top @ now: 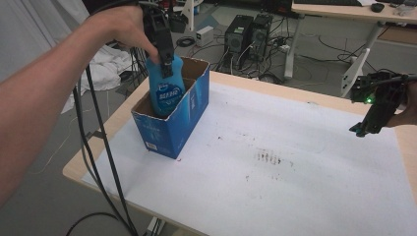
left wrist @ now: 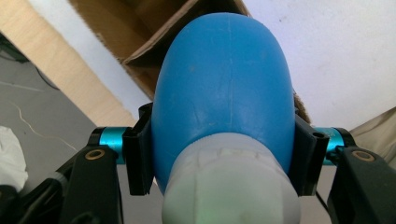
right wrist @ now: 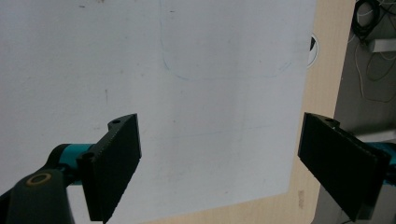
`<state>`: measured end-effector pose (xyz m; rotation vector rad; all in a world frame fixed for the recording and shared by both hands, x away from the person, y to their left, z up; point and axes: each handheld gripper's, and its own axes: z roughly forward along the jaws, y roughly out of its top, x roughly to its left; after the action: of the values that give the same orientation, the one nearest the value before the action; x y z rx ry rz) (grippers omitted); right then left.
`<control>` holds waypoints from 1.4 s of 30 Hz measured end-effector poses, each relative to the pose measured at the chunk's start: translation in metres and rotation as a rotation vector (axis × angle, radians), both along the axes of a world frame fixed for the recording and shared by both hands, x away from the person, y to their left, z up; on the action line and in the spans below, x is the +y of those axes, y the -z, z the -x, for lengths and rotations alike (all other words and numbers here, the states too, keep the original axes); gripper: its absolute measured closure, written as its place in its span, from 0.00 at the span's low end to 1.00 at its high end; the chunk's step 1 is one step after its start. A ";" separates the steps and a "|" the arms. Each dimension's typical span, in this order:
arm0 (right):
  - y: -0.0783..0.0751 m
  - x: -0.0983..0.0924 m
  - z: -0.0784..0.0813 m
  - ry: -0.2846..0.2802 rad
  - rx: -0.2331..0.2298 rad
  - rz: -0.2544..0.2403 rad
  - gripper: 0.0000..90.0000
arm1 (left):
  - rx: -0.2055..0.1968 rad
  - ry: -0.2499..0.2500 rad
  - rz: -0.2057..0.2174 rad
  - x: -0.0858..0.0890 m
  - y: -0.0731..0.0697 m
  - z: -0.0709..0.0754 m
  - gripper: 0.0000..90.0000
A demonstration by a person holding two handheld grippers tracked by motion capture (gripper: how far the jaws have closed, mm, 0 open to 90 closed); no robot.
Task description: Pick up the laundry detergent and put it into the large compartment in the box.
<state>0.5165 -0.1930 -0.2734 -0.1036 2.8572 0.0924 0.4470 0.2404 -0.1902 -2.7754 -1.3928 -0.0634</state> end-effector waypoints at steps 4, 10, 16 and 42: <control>0.002 0.000 0.000 -0.004 0.001 -0.002 0.14 | -0.003 0.040 0.001 0.001 0.013 0.002 0.42; 0.003 0.000 0.000 -0.001 0.003 0.006 0.14 | 0.007 0.113 0.005 0.005 0.031 0.003 0.42; 0.004 0.001 0.000 0.001 0.006 0.008 0.14 | -0.005 0.193 0.014 0.007 0.050 0.007 0.42; 0.015 0.002 0.000 -0.002 0.024 0.018 0.14 | -0.003 0.355 0.013 0.008 0.089 0.010 0.42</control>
<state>0.5170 -0.1911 -0.2887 -0.1094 2.8828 0.0682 0.4372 0.2479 -0.2793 -2.9970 -0.8864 -0.0677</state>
